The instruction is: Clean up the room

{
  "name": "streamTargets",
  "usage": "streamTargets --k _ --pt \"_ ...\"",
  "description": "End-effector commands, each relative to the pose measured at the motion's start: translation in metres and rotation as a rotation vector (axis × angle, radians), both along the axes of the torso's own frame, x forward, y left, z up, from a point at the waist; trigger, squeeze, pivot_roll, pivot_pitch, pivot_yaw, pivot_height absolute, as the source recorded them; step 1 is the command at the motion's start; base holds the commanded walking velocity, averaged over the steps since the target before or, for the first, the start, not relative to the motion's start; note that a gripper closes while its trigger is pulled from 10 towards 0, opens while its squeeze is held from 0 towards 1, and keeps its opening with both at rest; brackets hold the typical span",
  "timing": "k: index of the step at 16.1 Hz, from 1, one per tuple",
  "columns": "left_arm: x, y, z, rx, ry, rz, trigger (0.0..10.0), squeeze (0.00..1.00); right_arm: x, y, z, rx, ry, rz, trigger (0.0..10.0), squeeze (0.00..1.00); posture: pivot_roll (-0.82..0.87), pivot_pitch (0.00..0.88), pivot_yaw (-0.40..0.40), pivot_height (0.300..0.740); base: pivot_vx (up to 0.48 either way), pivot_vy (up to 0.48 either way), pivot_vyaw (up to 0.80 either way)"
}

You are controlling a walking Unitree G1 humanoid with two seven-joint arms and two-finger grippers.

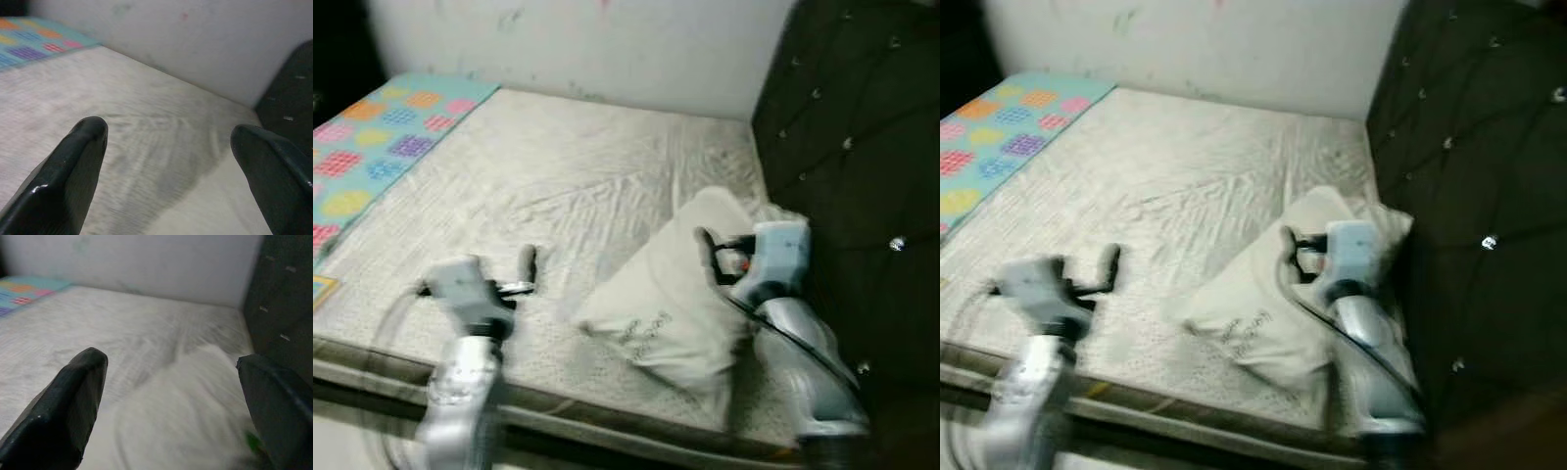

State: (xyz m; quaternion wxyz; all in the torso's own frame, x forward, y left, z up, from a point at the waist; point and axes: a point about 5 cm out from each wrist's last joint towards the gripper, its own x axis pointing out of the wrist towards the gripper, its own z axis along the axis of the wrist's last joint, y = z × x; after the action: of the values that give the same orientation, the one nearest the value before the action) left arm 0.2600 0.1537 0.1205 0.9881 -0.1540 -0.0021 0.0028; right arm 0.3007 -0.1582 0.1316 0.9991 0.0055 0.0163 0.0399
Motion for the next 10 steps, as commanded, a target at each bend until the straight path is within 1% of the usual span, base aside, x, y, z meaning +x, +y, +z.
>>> streamTargets --k 1,2,3,7,8,10 --pt "-0.0001 0.007 0.0025 0.018 -0.009 0.016 10.0 0.0 0.0012 0.0057 0.0042 0.018 -0.013 0.02 10.0 0.0 -0.14 0.0 -0.034 0.74 0.0 0.48 0.0" --pt "-0.0001 0.0072 0.0024 0.017 -0.007 0.019 10.0 0.0 0.001 0.0056 0.0036 0.018 -0.009 0.019 10.0 0.0 -0.14 0.0 -0.035 0.74 0.0 0.405 0.0" --pt "-0.0001 0.0078 0.0019 0.018 -0.003 0.021 10.0 0.0 0.001 0.0058 0.0032 0.015 -0.007 0.02 10.0 0.0 -0.14 0.0 -0.034 0.74 0.0 0.0 -0.59" --pt "-0.0006 0.0053 0.0044 0.005 -0.027 -0.002 10.0 0.0 0.0014 0.0049 0.0031 0.011 -0.006 0.022 10.0 0.0 -0.14 0.0 -0.034 0.74 0.0 0.0 -0.77" --pt "-0.0007 0.005 0.0046 0.003 -0.03 -0.004 10.0 0.0 0.0014 0.0045 0.003 0.01 -0.006 0.022 10.0 0.0 -0.14 0.0 -0.036 0.74 0.0 0.322 -0.8" --pt "-0.0011 0.005 0.0046 -0.004 -0.029 -0.003 10.0 0.0 0.0009 0.0044 0.0021 0.007 -0.003 0.024 10.0 0.0 -0.14 0.0 -0.037 0.74 0.0 0.469 -0.8"
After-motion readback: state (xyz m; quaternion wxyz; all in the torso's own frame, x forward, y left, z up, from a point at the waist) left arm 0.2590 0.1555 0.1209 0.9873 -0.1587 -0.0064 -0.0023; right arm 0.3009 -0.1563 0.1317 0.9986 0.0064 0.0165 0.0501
